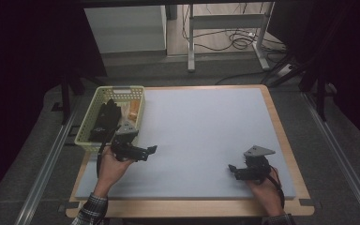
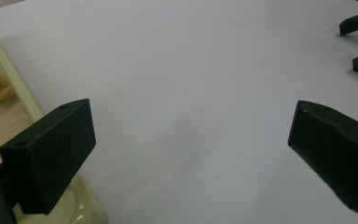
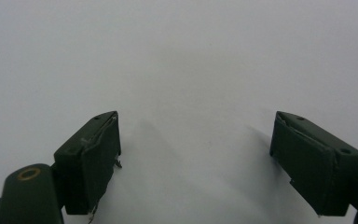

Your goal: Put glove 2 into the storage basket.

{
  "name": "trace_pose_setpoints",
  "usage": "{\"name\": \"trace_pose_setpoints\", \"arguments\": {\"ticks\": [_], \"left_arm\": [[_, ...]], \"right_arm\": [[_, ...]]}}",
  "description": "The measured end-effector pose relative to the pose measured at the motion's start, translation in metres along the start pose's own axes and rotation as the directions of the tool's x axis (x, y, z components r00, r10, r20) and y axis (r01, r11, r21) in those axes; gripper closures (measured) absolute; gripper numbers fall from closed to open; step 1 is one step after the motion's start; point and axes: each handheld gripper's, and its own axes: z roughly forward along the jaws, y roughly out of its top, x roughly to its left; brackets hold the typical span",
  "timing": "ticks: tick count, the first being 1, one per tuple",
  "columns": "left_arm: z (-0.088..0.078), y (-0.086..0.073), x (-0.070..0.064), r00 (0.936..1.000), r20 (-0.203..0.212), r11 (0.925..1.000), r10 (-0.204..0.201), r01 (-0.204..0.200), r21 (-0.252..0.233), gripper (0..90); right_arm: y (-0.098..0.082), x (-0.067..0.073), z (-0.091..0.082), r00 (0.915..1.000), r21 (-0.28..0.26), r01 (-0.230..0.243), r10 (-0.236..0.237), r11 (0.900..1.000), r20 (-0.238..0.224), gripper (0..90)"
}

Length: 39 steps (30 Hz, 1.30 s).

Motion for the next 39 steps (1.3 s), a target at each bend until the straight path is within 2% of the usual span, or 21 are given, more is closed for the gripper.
{"name": "trace_pose_setpoints", "arguments": {"ticks": [22,39], "left_arm": [[0.018,-0.008,-0.022,0.997,0.074,0.9997,0.023,-0.023,-0.011,1.2],[0.035,-0.017,-0.04,0.9929,0.106,0.9985,0.054,-0.053,-0.011,1.3]], "right_arm": [[0.0,0.0,0.0,1.0,-0.001,-0.001,0.001,1.0,0.0,15.9],[0.0,0.0,0.0,1.0,0.0,0.001,-0.001,1.0,0.001,15.9]]}}
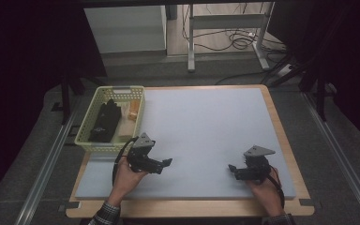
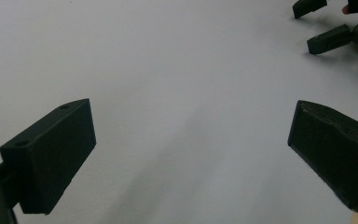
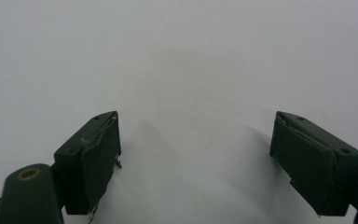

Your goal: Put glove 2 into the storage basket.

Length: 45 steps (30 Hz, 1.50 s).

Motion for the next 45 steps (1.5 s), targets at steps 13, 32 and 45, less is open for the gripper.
{"name": "trace_pose_setpoints", "arguments": {"ticks": [13,32,45], "left_arm": [[0.015,-0.009,-0.013,0.9995,0.01,0.9991,0.031,-0.032,0.028,1.2],[0.032,-0.021,-0.021,0.9984,0.026,0.9957,0.05,-0.052,0.077,0.5],[0.05,-0.029,-0.03,0.9937,-0.007,0.978,0.112,-0.109,0.178,0.1]], "right_arm": [[0.0,0.0,0.0,1.0,0.0,-0.001,0.001,1.0,0.0,15.8],[0.0,0.0,0.0,1.0,0.0,-0.003,0.003,1.0,-0.001,15.9],[0.0,0.0,0.0,1.0,0.0,-0.002,0.002,1.0,-0.001,15.9]]}}
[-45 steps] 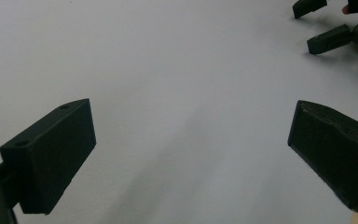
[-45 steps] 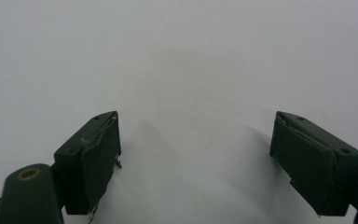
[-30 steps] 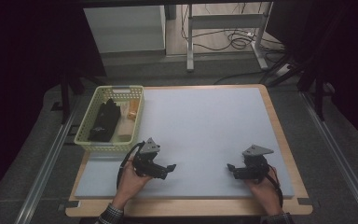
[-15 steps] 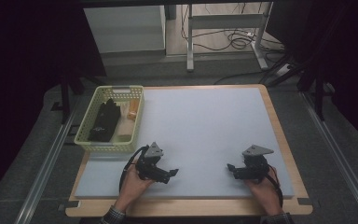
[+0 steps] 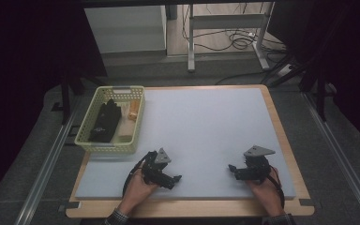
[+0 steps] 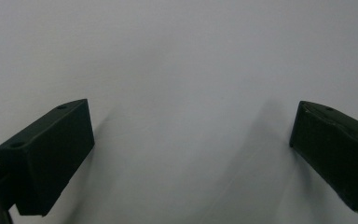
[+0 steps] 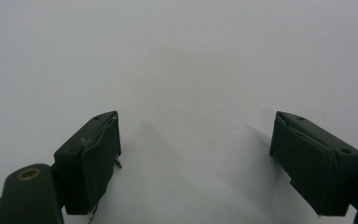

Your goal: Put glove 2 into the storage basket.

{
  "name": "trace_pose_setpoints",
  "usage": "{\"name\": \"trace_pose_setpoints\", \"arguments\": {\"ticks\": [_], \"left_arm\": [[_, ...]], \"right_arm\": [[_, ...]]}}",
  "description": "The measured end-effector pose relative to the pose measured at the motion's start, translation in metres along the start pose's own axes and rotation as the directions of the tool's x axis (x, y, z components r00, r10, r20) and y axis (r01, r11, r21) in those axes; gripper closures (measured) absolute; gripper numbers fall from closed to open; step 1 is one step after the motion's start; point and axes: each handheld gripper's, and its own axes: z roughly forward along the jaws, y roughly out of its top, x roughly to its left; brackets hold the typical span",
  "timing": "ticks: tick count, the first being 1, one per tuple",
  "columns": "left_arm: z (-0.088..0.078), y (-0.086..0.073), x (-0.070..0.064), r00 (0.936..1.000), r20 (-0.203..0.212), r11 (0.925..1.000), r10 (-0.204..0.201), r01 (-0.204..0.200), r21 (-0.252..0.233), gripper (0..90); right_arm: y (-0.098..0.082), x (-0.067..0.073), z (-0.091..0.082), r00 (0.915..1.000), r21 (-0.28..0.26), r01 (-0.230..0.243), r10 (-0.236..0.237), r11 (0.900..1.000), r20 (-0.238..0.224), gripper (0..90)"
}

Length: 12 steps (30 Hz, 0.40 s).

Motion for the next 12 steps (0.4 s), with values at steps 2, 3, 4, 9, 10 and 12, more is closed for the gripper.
{"name": "trace_pose_setpoints", "arguments": {"ticks": [2,3,4,9,10,12], "left_arm": [[0.0006,0.0001,0.001,0.9999,0.006,0.9999,-0.01,0.01,0.004,0.0],[0.0006,0.0001,0.0013,0.9999,0.008,0.9999,-0.012,0.012,0.005,0.0],[0.0008,0.0001,0.0012,0.9999,0.007,0.9999,-0.011,0.011,0.005,0.0],[0.001,0.0,0.001,0.9999,0.006,0.9999,-0.01,0.01,0.007,0.0],[0.0011,0.0002,0.0005,1.0,0.002,0.9999,-0.006,0.006,0.009,0.0],[0.0011,0.0002,0.0005,1.0,0.003,0.9999,-0.007,0.007,0.01,0.0]], "right_arm": [[0.0,0.0,0.0,1.0,0.0,0.0,0.0,1.0,0.0,15.9],[0.0,0.0001,0.0,1.0,0.0,0.0,0.0,1.0,0.0,15.9],[0.0001,0.0002,-0.0001,1.0,0.001,-0.001,0.001,1.0,0.0,15.9],[-0.0001,0.0,0.0,1.0,0.001,0.0,0.0,1.0,0.0,15.9],[-0.0002,-0.0001,0.0,1.0,0.0,0.001,-0.001,1.0,0.0,15.9],[-0.0001,-0.0001,0.0,1.0,0.001,0.0,0.0,1.0,0.0,15.9]]}}
